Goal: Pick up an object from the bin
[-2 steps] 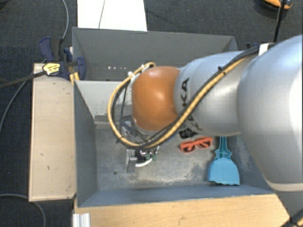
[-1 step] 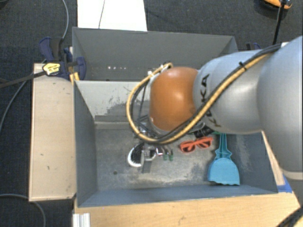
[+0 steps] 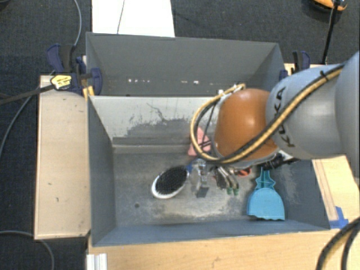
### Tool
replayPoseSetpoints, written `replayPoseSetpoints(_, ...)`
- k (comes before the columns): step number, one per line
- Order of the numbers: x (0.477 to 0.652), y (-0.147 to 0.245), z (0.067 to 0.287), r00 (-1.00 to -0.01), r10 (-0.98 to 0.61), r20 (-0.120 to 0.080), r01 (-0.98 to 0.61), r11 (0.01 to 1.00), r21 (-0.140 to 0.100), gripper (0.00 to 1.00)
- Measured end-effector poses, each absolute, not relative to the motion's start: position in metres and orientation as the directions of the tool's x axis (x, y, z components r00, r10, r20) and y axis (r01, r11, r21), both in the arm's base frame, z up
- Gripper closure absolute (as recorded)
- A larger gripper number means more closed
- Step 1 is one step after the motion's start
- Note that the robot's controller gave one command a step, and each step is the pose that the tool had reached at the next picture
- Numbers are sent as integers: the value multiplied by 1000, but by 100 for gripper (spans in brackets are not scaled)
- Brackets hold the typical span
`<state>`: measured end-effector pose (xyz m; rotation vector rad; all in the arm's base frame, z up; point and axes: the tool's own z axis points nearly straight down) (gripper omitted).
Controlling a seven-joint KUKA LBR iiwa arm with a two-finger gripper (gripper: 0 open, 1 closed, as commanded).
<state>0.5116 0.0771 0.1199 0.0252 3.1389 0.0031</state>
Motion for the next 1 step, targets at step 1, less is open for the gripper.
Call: replayPoseSetpoints(1, 512, 77, 120, -1000, 18, -2, 18, 1000, 2, 0)
